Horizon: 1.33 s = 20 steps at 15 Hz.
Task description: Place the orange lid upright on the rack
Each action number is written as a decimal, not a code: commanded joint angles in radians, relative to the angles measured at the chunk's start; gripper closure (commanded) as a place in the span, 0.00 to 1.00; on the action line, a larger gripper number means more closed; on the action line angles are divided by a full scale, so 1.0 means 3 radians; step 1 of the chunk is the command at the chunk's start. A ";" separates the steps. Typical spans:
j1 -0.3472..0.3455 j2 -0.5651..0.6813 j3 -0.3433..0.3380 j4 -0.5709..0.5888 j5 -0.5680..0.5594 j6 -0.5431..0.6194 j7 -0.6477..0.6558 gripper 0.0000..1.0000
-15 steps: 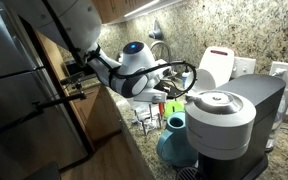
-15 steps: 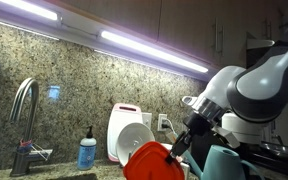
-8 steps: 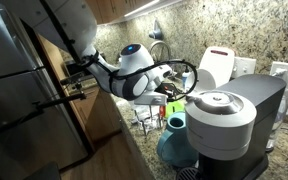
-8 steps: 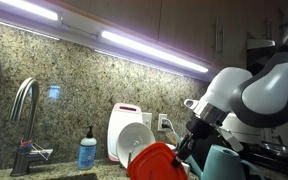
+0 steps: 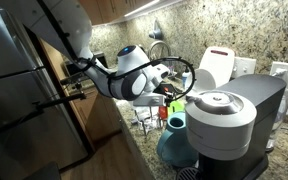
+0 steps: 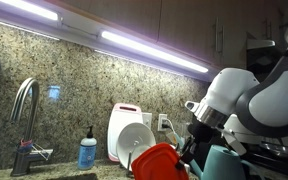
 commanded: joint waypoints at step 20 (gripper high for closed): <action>-0.0548 -0.0083 0.0644 -0.0065 -0.0012 -0.0175 -0.0208 0.00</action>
